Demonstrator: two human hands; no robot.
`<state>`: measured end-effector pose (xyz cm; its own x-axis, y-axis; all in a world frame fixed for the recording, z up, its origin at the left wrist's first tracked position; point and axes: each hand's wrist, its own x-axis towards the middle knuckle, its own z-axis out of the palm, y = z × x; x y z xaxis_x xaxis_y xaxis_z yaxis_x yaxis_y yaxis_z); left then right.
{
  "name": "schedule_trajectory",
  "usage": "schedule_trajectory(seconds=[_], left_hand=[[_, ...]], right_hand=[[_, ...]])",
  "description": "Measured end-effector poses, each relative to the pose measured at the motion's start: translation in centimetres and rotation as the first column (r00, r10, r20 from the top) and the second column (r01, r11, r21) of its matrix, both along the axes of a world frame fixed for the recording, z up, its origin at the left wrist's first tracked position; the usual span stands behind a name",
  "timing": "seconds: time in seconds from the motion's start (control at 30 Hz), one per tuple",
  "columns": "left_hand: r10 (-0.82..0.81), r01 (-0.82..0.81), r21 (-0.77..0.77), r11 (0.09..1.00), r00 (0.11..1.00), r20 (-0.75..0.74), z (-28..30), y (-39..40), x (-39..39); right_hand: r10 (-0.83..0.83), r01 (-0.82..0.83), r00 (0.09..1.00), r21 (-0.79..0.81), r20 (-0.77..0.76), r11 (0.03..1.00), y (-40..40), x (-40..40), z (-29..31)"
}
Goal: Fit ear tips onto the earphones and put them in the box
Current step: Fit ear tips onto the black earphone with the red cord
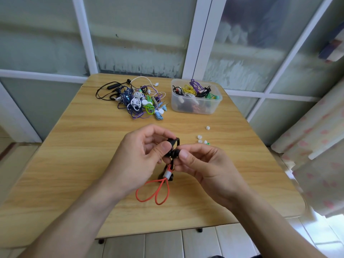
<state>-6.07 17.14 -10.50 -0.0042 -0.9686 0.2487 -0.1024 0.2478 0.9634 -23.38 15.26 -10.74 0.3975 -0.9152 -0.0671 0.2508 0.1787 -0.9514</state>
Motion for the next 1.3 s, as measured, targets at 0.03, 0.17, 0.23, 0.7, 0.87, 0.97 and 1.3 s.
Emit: schedule_trajectory(seconds=[0.03, 0.17, 0.23, 0.7, 0.87, 0.97, 1.3], left_hand=[[0.001, -0.001, 0.003, 1.000, 1.000, -0.003, 0.0, 0.0, -0.1], [0.004, -0.004, 0.019, 1.000, 1.000, -0.026, -0.3, 0.1, -0.4], [0.005, -0.005, 0.024, 1.000, 1.000, -0.026, -0.4, 0.2, -0.6], [0.056, -0.042, 0.087, 0.995, 0.985, -0.163, -0.3, 1.1, -1.8], [0.080, -0.054, 0.123, 0.991, 0.973, -0.216, -0.1, 0.8, -1.8], [0.114, -0.083, 0.132, 0.988, 0.963, -0.246, 0.0, 0.6, -1.8], [0.158, -0.158, 0.015, 0.987, 0.978, -0.137, 0.1, 1.0, -2.4]], right_hand=[[0.006, -0.006, 1.000, -0.007, -0.004, 1.000, 0.0, 0.0, 0.0], [0.022, -0.022, 1.000, -0.028, -0.022, 0.999, -0.2, -0.2, -0.2], [0.029, -0.031, 0.998, -0.043, -0.049, 0.999, -0.2, -0.3, -0.3], [0.046, -0.102, 0.984, -0.337, -0.171, 0.936, -1.0, -1.2, 0.0], [-0.117, -0.016, 0.971, -0.547, -0.208, 0.837, -1.2, -1.1, -0.5], [-0.179, -0.006, 0.953, -0.606, -0.244, 0.795, -1.2, -0.8, -0.9], [-0.123, -0.043, 0.946, -0.492, -0.300, 0.869, -0.7, -1.0, 0.3]])
